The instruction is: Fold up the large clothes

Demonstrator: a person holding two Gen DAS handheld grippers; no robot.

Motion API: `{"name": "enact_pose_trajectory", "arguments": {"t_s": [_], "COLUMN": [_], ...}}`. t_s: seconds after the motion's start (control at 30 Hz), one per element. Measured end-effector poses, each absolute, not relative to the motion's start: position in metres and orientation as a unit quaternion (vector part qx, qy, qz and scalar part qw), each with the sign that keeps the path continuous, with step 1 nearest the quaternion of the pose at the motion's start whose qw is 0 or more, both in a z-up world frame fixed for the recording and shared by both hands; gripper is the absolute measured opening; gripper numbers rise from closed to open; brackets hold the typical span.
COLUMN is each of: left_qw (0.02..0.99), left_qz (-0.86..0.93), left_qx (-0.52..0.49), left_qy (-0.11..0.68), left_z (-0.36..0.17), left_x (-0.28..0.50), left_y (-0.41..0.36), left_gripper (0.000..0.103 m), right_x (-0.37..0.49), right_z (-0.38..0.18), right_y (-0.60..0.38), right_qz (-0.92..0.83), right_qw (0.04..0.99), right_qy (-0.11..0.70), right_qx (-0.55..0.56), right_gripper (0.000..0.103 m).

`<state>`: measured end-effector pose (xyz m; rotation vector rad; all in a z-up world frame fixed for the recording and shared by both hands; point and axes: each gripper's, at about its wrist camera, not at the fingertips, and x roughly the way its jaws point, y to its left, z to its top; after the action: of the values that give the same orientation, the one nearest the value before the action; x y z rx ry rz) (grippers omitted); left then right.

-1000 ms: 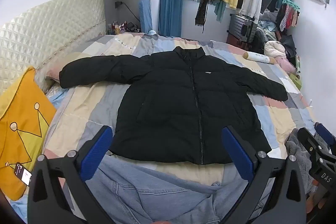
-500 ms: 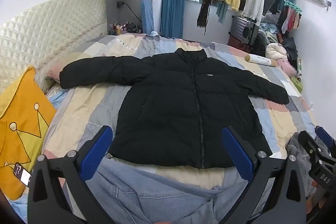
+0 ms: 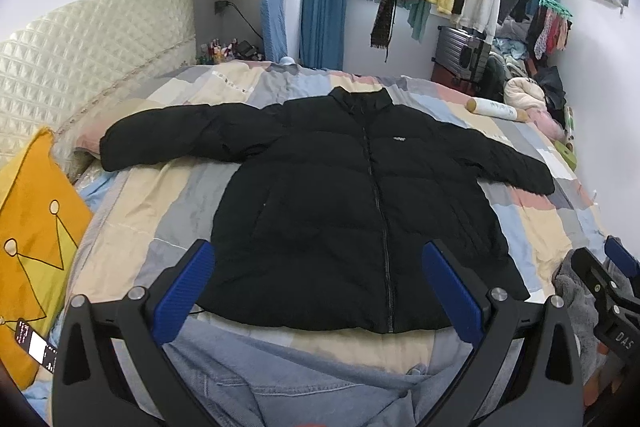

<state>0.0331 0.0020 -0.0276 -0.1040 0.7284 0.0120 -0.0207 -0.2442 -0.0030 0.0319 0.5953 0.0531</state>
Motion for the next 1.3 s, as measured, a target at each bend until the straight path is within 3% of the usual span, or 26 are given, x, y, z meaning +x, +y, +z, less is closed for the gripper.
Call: {"name": "enact_pose_trajectory", "arguments": {"t_s": [1.3], "left_qw": [0.924], "left_qz": [0.009], "left_qx": [-0.061], "left_qy": [0.377], "left_z": [-0.049], "left_x": [0.036], "left_y": [-0.007], "left_gripper": [0.103], "right_x": [-0.014], "right_z": [-0.026], "right_y": [-0.247], "right_qz": [0.025], "right_qw": [0.949], "right_qy": [0.313], "right_qx": [0.014], "right_gripper": [0.103]}}
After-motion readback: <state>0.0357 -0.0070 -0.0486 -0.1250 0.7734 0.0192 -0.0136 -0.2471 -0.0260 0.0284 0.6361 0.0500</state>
